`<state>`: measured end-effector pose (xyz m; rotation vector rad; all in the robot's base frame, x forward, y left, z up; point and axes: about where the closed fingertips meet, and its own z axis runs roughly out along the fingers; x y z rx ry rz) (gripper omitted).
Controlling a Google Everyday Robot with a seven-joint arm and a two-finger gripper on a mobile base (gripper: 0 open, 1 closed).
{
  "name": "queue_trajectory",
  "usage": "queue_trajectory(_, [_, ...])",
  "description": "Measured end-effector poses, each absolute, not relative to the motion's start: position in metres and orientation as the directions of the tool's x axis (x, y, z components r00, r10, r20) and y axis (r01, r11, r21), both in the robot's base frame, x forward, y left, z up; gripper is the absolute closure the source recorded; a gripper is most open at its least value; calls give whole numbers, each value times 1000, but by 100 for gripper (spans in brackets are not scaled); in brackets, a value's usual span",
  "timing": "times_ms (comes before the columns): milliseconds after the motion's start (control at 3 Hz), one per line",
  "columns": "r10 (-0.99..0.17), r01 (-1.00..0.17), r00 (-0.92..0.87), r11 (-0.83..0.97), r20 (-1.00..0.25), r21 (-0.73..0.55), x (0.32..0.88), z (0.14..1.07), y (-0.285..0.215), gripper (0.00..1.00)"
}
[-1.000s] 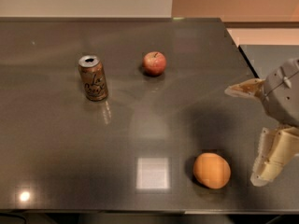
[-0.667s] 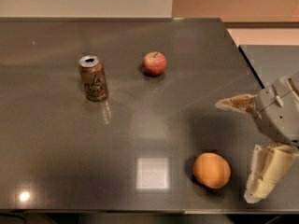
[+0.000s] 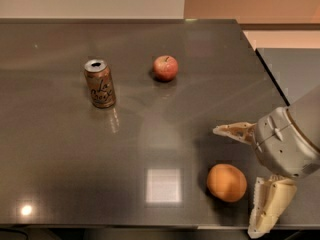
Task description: Move orange near apple
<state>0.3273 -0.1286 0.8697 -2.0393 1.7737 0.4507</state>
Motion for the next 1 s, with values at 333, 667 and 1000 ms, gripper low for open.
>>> queue_trajectory(333, [-858,-988,155,-133,-490,-80,327,860,-126,0])
queue_trajectory(667, [-860,-988,153,-138,-487,-67,327,853,-125,16])
queue_trajectory(1000, [-862,-989,147,-137,-486,-58,328,851,-125,39])
